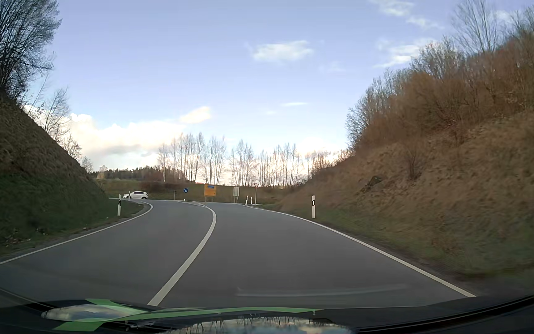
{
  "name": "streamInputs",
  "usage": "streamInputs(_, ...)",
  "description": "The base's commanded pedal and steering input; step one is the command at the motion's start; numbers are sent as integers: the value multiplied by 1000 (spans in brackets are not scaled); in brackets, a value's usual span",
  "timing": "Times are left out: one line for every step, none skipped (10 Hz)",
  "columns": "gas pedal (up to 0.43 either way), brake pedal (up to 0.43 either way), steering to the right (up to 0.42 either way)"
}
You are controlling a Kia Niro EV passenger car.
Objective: Follow the waypoints while adhering to traffic rules and regulations
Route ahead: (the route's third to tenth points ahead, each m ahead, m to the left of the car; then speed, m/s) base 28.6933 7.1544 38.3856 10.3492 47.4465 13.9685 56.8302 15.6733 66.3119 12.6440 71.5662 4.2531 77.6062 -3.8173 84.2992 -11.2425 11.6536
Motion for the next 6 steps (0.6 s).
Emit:
streamInputs(0,0,-55)
streamInputs(0,0,-56)
streamInputs(0,0,-53)
streamInputs(0,0,-51)
streamInputs(0,0,-49)
streamInputs(0,0,-48)
